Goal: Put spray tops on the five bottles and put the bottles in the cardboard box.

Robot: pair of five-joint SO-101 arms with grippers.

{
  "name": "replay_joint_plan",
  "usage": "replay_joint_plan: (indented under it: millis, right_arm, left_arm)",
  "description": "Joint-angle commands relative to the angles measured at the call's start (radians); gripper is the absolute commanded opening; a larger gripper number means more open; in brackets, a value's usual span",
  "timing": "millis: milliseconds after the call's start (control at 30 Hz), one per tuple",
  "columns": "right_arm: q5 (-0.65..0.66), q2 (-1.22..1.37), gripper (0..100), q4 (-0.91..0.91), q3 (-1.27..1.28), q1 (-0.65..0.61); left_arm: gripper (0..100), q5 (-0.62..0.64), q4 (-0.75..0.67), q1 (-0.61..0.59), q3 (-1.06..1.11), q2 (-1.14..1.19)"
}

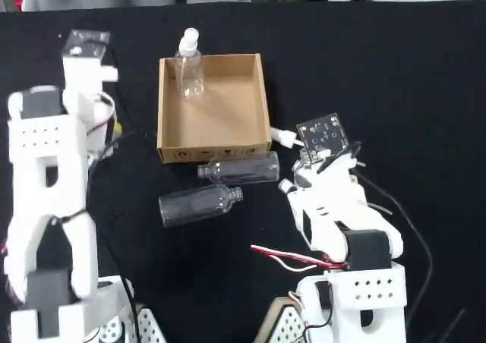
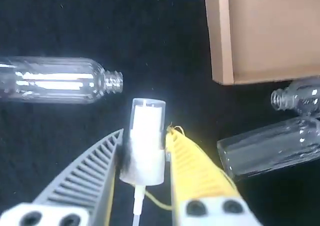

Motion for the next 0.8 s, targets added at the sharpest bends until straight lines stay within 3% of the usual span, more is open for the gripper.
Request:
replay_joint_plan:
  millis: [0,300,767]
  right_arm:
    - [-0.005,-0.033,12.3,-0.026,-0.007,0.018]
    - [-0.005,-0.033,12.3,-0.026,-0.007,0.018]
    - [-0.005,-0.033,12.3,-0.028,-0.007,0.020]
  left_arm:
    - [3,-0.026,-0.103,0.004,0.165,-0.132]
    - [3,-0.074,-0.298,0.002,0.533,-0.261]
    - [4,-0.133,-0.391,0.024,0.736,-0.262]
